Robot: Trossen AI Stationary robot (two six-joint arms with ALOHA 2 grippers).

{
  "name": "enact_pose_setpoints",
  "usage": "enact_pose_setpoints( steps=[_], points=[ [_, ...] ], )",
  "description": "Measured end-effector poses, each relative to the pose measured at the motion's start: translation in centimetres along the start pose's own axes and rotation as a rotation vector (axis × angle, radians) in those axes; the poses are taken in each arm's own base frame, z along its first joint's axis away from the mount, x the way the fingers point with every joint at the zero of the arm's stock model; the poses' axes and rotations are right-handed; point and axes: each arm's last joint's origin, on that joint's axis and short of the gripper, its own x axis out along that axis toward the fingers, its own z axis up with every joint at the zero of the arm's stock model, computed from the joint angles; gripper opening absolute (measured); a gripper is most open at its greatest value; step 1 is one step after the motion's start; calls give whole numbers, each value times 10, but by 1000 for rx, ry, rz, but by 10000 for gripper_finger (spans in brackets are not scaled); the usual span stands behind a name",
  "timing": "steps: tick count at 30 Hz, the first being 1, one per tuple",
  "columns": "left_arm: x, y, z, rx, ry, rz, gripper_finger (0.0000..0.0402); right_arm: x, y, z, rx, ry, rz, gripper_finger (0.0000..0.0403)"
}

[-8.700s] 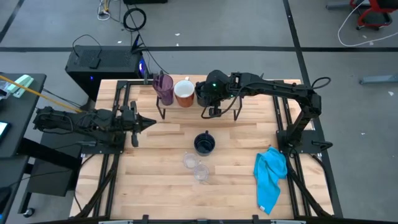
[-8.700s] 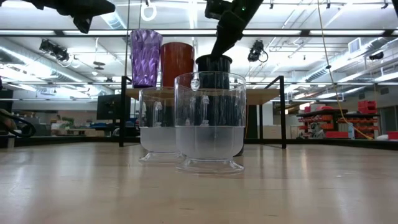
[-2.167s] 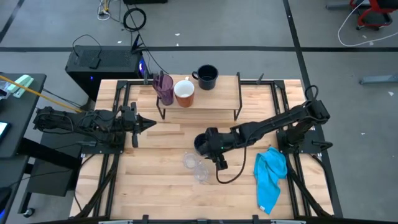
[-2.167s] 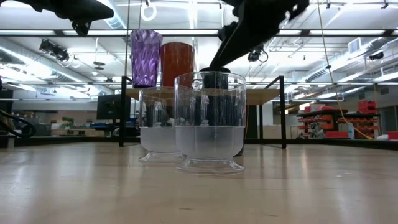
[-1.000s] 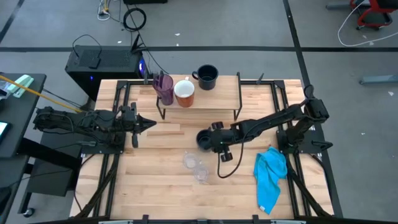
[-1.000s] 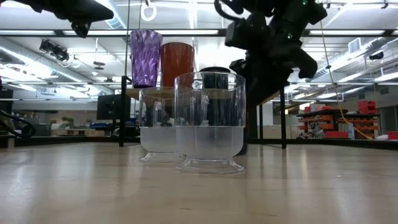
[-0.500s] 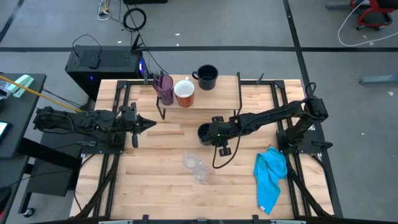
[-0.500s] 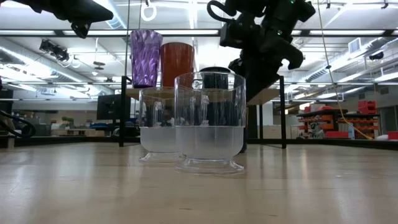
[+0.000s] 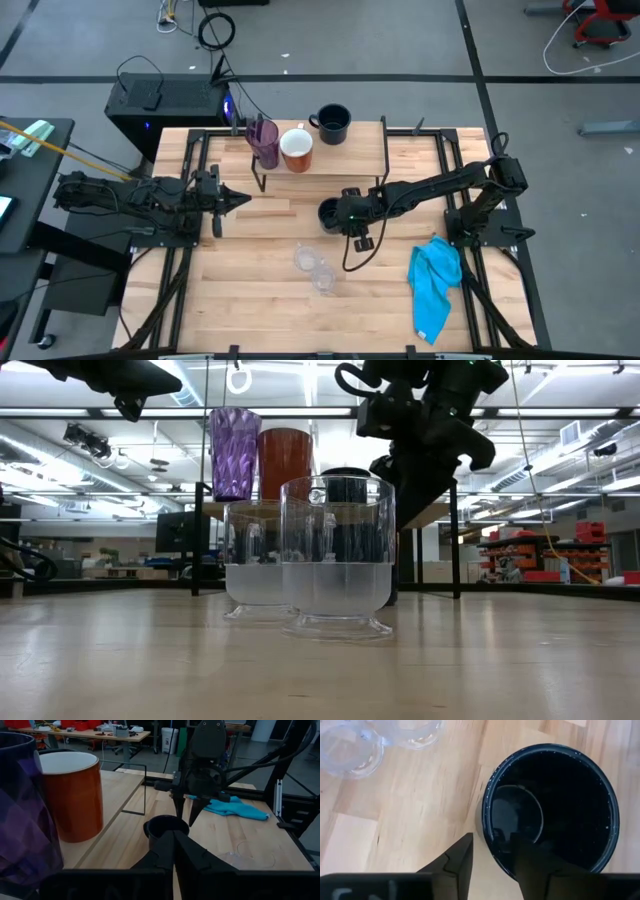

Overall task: Stack small to large cups/mugs on shelf
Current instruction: Put the dark blue mug on the shelf

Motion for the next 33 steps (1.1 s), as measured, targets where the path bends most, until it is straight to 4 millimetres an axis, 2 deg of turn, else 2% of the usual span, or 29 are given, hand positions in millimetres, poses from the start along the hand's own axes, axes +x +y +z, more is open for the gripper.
enact_pose_setpoints(
  steps=[5,19,33],
  points=[
    [0,0,0,-3,0,0,23,0,0,0,22,2,-14,136],
    [0,0,0,-6,0,0,19,1,-9,2,-25,-38,-5,74],
    [0,0,0,-12,0,0,14,0,-10,1,-421,-36,29,12]
  ],
)
